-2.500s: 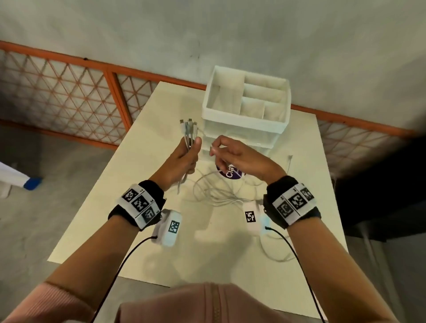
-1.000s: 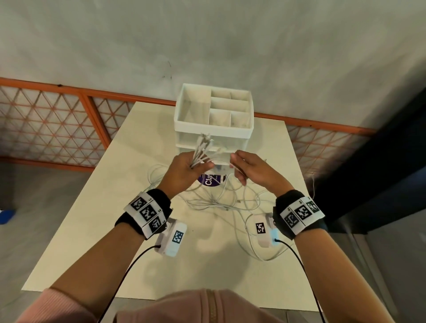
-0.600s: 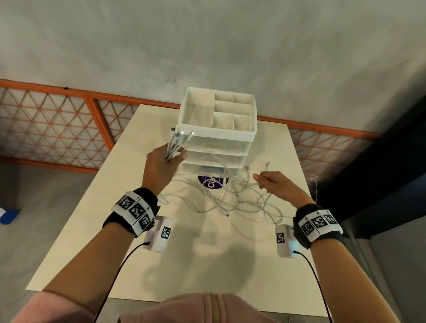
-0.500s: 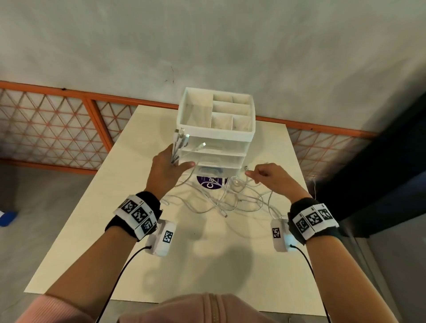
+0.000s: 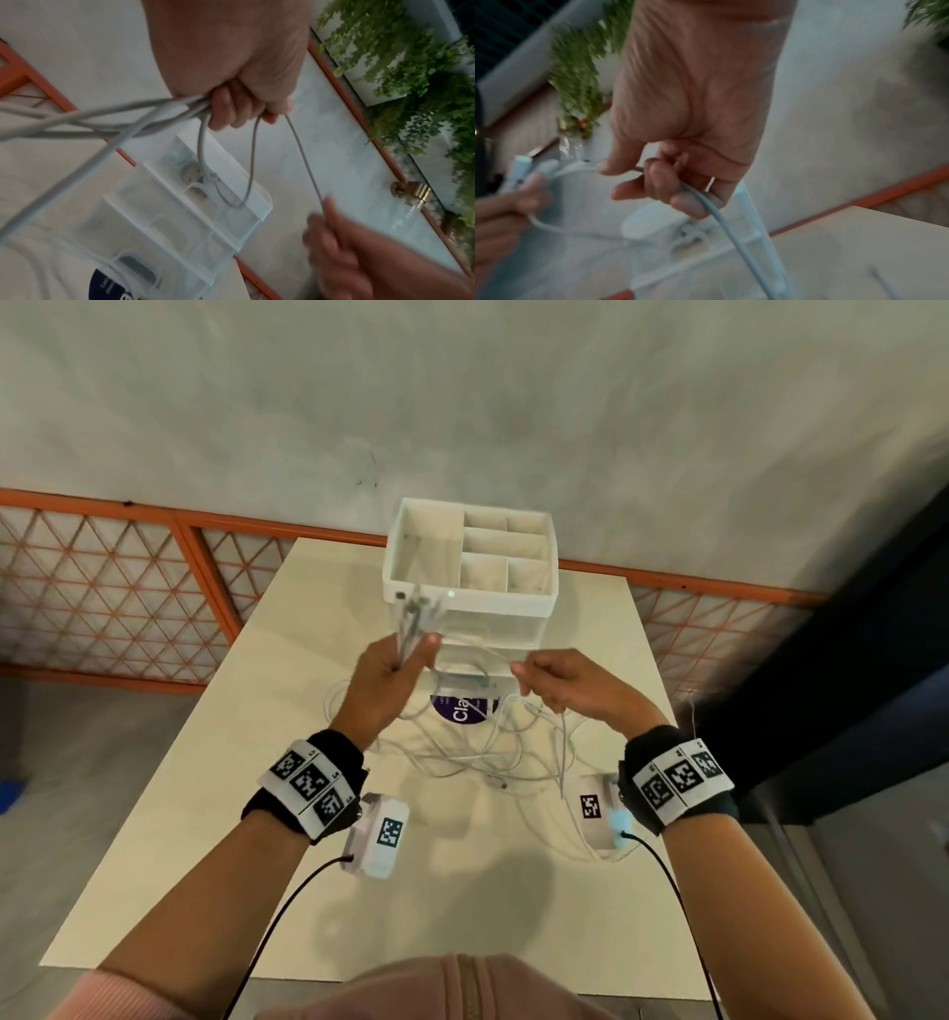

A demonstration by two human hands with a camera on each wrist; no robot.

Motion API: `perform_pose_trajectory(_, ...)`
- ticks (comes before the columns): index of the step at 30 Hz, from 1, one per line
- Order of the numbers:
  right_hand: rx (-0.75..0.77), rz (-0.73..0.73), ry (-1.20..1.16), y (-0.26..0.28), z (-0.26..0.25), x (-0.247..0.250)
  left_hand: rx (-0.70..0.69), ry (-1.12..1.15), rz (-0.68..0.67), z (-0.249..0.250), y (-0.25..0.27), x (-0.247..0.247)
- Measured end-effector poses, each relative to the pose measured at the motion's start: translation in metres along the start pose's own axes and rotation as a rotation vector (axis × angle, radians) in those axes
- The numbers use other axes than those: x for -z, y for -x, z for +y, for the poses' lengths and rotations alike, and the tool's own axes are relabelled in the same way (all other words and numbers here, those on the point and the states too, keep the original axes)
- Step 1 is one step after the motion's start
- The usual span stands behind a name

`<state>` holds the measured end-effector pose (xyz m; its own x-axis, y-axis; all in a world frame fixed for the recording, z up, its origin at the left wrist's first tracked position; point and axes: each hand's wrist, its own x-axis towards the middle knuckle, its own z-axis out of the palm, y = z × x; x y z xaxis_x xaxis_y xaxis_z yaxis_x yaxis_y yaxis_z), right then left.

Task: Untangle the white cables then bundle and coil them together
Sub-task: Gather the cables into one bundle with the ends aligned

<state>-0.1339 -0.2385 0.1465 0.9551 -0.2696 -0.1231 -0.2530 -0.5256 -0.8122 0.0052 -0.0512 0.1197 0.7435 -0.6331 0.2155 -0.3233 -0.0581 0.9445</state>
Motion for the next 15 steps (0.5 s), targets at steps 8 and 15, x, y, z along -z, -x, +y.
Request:
perform_pose_trajectory(8, -0.324, -0.066, 0.224, 0.018, 0.111, -0.005, 0.035, 0.067, 0.646, -0.01, -0.02, 0.027)
perform_pose_trajectory(15, -0.218, 0.061, 0.222, 0.015, 0.077, 0.008, 0.084, -0.159, 0.539, -0.009, -0.003, -0.005)
